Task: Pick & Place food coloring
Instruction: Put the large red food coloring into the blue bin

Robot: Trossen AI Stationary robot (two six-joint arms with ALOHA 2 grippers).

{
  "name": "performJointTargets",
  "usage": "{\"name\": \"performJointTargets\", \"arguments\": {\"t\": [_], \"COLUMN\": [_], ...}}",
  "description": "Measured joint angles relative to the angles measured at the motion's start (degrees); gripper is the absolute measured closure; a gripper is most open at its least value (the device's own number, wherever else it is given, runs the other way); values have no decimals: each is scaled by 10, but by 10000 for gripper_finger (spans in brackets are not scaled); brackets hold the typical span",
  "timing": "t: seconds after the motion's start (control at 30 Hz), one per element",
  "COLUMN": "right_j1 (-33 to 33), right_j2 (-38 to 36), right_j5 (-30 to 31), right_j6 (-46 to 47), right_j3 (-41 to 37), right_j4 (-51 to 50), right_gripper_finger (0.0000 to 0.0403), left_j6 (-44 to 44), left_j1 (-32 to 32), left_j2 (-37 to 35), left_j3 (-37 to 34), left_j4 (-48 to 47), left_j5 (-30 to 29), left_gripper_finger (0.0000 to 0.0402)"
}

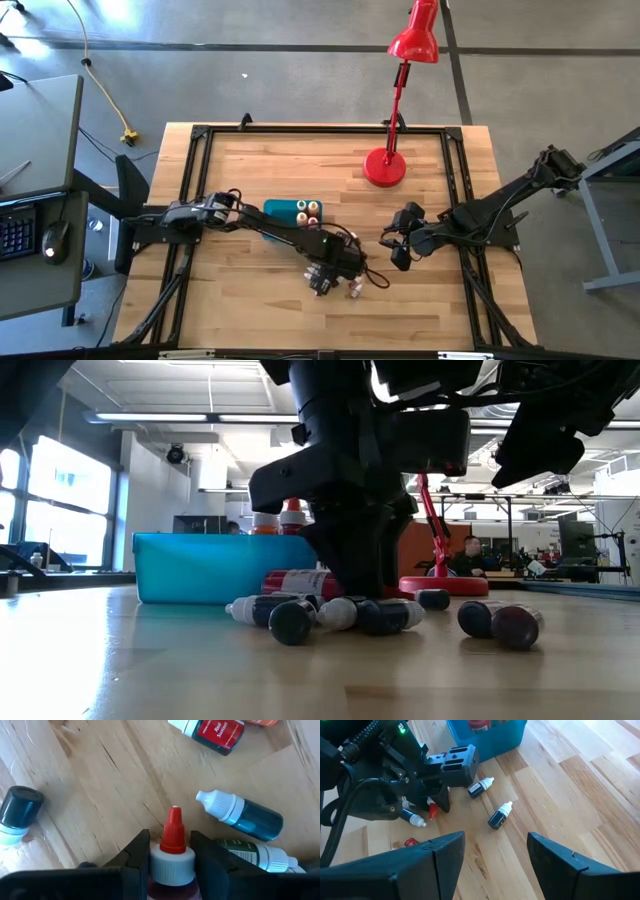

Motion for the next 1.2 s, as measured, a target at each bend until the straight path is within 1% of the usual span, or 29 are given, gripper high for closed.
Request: {"name": "performJointTargets", "arguments": {"t": [0.17, 0.23, 0.3, 0.33, 0.43, 0.47, 0.5, 0.57, 0.67, 0.7, 0.77, 0.83, 0.9, 0.97, 1.03, 1.07, 1.13, 1.2], "right_j1": [0, 0, 0, 0, 0, 0, 0, 0, 0, 0, 0, 0, 1, 1, 1, 1, 1, 1], "right_j2": [0, 0, 0, 0, 0, 0, 0, 0, 0, 0, 0, 1, 1, 1, 1, 1, 1, 1], "right_j5": [0, 0, 0, 0, 5, 9, 13, 15, 14, 12, 10, 9, 10, 12, 13, 13, 13, 12], "right_j6": [0, 0, -2, -7, -28, -33, -35, -35, -34, -30, -17, -12, -12, -12, -11, -11, -11, -11], "right_j3": [0, 0, 0, 0, 0, 0, 0, 0, 0, 0, 0, 0, 1, 1, 1, 1, 1, 1], "right_j4": [0, 0, 0, 0, 4, 4, 4, 4, 7, 9, 11, 11, 16, 16, 19, 20, 21, 22], "right_gripper_finger": [194, 194, 194, 194, 194, 194, 194, 194, 194, 194, 194, 194, 194, 194, 194, 194, 194, 194], "left_j6": [0, -6, -12, -11, -13, -10, -4, 8, 12, 0, -18, -79, -136, -179, -204, -219, -252, -290], "left_j1": [-1, -3, -4, -6, -13, -14, -17, -23, -27, -31, -31, -38, -47, -62, -82, -98, -125, -158], "left_j2": [-2, -3, -5, -7, -20, -21, -21, -28, -37, -50, -99, -149, -194, -236, -275, -298, -343, -396], "left_j3": [1, 15, 40, 54, 103, 123, 144, 189, 269, 276, 251, 233, 224, 208, 183, 161, 88, -19], "left_j4": [-5, -33, -57, -63, -109, -111, -116, -165, -238, -275, -282, -329, -358, -386, -377, -372, -348, -279], "left_j5": [-14, -6, 18, 21, 14, 9, 4, -19, -77, -94, -120, -144, -165, -204, -253, -282, -353, -427], "left_gripper_finger": [292, 291, 293, 295, 298, 299, 300, 300, 300, 301, 301, 301, 301, 302, 302, 302, 302, 302]}}
